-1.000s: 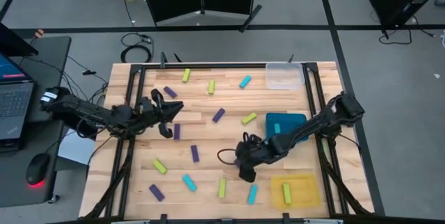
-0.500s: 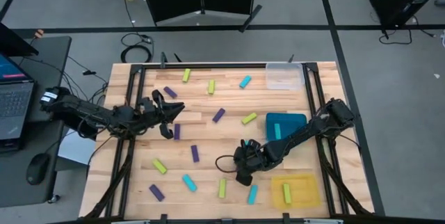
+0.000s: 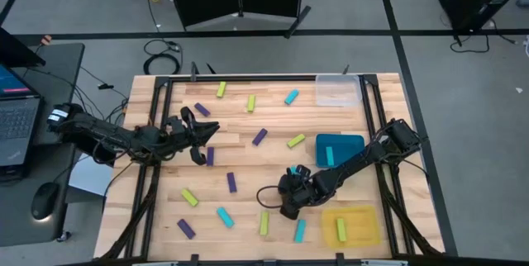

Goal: Sort blocks
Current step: Put the purple block into the transparent bin

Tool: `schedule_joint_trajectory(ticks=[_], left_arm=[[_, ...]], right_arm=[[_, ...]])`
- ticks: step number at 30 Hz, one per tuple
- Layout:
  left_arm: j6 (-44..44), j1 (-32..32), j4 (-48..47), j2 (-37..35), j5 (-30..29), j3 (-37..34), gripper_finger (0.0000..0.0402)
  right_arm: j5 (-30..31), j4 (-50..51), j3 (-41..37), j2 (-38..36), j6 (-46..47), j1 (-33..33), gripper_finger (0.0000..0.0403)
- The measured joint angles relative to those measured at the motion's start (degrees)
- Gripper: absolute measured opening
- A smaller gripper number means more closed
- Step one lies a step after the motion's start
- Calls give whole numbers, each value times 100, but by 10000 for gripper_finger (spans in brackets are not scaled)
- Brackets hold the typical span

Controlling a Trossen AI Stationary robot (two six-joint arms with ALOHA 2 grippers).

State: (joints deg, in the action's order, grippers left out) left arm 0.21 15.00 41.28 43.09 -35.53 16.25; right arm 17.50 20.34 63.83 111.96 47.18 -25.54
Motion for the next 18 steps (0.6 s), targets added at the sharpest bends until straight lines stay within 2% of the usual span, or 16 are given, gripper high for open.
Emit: schedule_joint_trajectory(ticks=[4,12,18], left_arm=[[94,0,-50,0,0,0,61],[103,0,-188,2,0,0,60],[103,0,-235,2,0,0,60]], right_arm=[[-46,-11,-3,4,-1,4,118],[-79,-39,-26,-121,-204,25,116],[232,-161,-34,-887,-922,173,116]])
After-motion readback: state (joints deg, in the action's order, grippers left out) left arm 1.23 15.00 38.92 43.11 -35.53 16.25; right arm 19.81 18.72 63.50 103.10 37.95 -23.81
